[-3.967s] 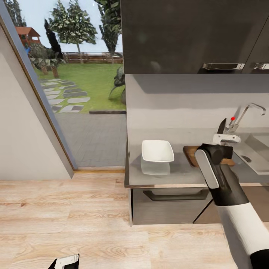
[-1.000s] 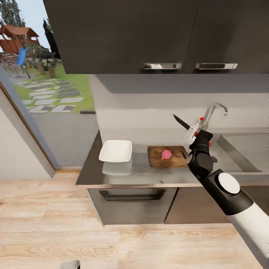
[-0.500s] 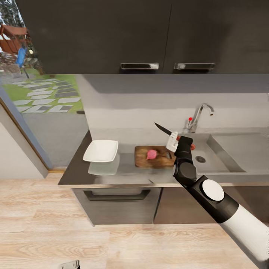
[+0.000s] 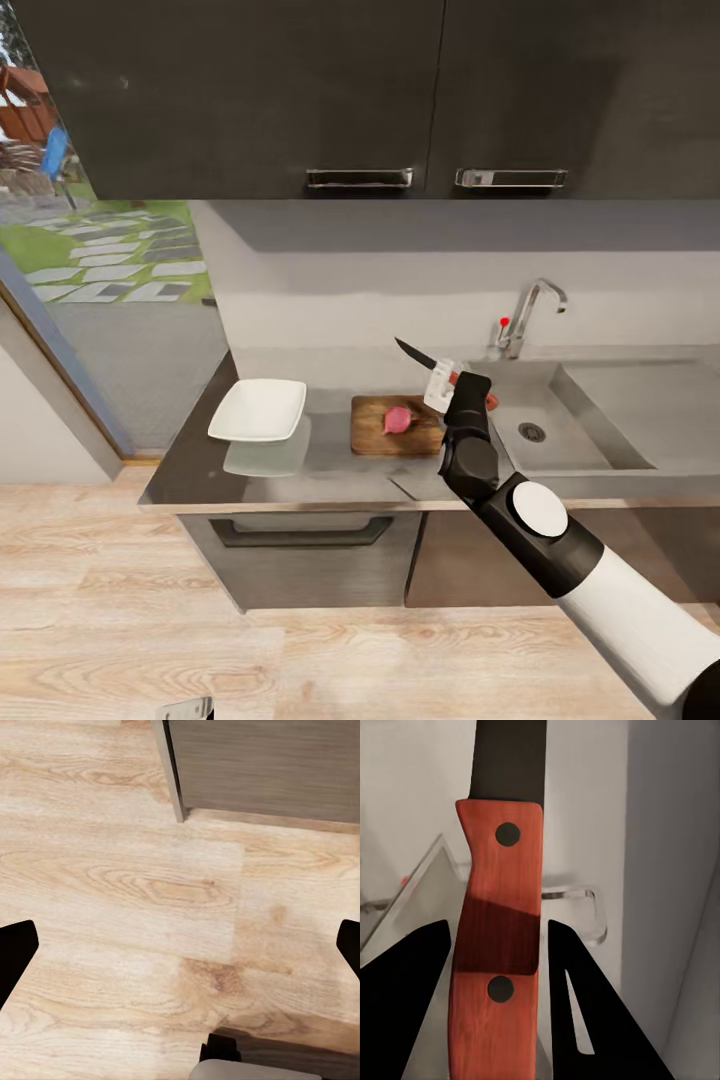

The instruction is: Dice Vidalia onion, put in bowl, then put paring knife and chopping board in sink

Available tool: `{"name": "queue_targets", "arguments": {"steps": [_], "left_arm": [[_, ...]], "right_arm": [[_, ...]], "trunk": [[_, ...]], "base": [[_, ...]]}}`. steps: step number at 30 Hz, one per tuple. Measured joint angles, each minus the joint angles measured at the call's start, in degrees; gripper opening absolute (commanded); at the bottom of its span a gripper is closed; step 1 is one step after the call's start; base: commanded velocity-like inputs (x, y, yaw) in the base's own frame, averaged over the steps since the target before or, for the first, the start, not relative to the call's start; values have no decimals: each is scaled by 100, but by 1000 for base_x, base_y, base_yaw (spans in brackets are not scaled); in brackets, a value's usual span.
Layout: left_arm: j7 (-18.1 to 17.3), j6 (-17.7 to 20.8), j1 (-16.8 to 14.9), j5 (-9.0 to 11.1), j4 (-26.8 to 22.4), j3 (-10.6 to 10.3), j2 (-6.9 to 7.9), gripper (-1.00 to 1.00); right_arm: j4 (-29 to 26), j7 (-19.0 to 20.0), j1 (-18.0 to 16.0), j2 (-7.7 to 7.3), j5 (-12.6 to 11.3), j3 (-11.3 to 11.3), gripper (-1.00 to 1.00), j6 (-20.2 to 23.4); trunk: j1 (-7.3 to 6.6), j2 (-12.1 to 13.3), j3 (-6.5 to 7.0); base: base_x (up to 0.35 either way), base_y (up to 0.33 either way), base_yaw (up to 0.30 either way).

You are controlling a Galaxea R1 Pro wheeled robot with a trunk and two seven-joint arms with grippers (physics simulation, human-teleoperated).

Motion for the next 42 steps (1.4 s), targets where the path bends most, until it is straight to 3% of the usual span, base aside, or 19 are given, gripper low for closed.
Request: {"name": "queue_targets", "arguments": {"steps": [14,19,25,27,31,42], "left_arm": [[0,0,0,0,4,-2,0,100],[0,0,0,0,3,-1,0,100],[0,0,0,0,5,0,8,100],[0,0,0,0,6,-2,8,100],[0,0,0,0,4,-3,9,100],[0,0,0,0,6,0,9,100]], "right_arm": [[255,-4,8,51,2,91,-100,-3],[270,-24,40,204,5,104,-100,-12],[273,-127,68,244,11,117,-100,-29],[273,-170,91,246,9,160,-100,-32],[273,-220,128,248,-6,550,-100,-41],[660,-230,130,249,-7,613,-100,-45]], "trunk": [[0,0,0],[0,0,0],[0,0,0],[0,0,0],[0,0,0],[0,0,0]], "base": [[1,0,0],[0,0,0],[0,0,0],[0,0,0],[0,0,0],[0,0,0]]}}
